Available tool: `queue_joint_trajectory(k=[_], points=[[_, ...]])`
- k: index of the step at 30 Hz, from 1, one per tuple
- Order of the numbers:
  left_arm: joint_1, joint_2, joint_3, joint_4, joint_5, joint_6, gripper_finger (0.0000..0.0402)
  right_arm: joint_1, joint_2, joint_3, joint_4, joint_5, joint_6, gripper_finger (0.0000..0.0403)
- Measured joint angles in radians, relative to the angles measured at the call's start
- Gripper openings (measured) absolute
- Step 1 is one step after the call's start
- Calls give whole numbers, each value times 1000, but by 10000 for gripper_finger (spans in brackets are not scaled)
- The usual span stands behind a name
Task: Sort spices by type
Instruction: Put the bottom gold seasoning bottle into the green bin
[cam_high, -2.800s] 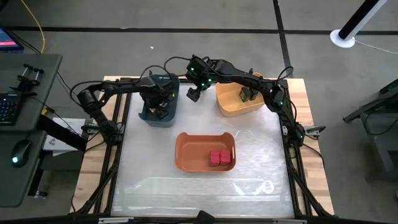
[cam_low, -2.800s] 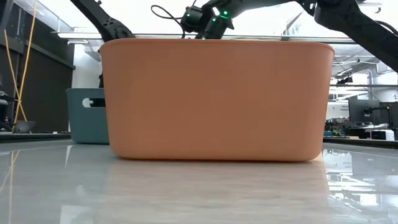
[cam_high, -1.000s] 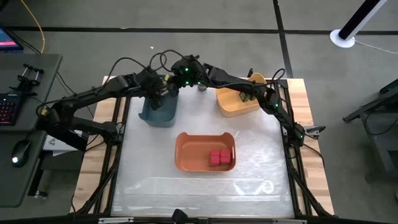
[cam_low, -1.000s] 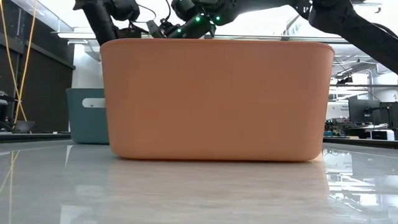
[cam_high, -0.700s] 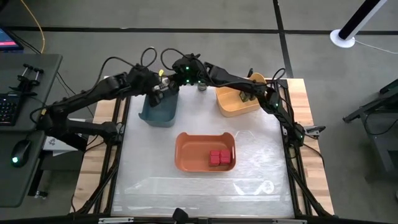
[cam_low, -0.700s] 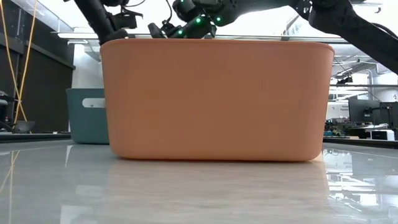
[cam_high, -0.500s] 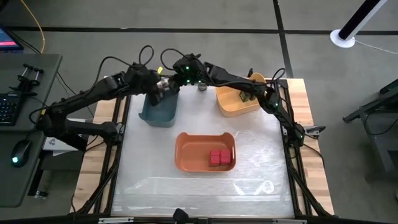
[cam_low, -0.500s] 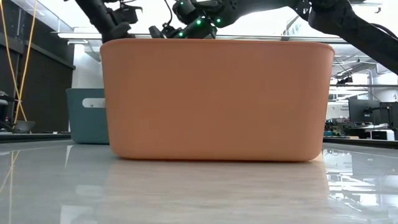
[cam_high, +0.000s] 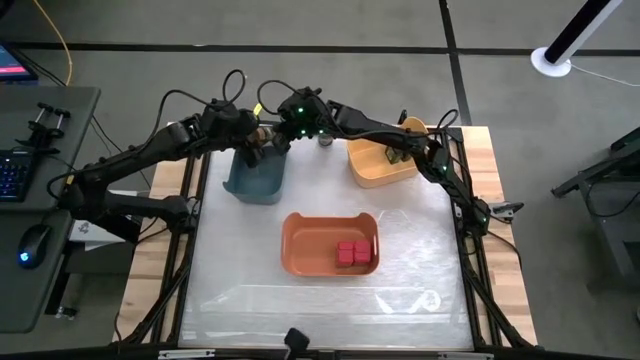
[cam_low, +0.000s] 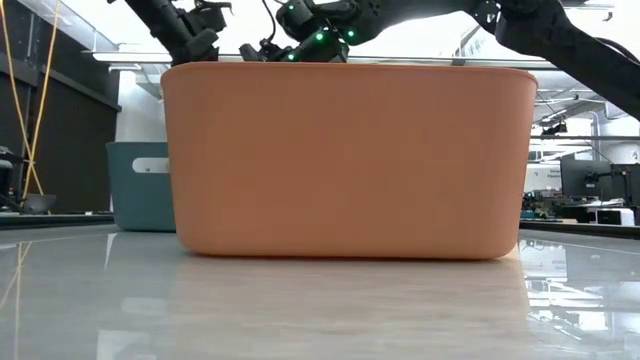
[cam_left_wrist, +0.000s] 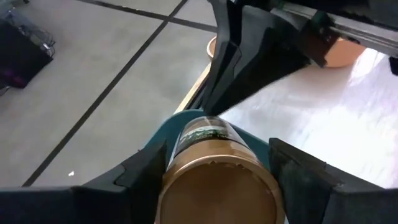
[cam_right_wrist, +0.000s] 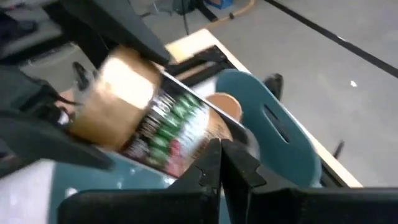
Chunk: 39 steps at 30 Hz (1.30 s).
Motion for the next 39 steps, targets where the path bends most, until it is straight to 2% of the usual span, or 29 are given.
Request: queue_joint_trajectory(k=[6,16,25,35,39], points=[[33,30,0,-30,-58,-42,238,-64,-34,0,-82,12,-23,0],[107,237,0,20,10,-69,238,-103,-77,1,-177,7,-25,0],[112,396,12,37,7,-60,238,-73,-79,1,-208,9,-24,0],[144,462,44,45,3,-63,239,-62,-79,1,-209,13,1,0],[154,462,44,47,14,-78,255,-61,-79,1,-222,13,3,0]])
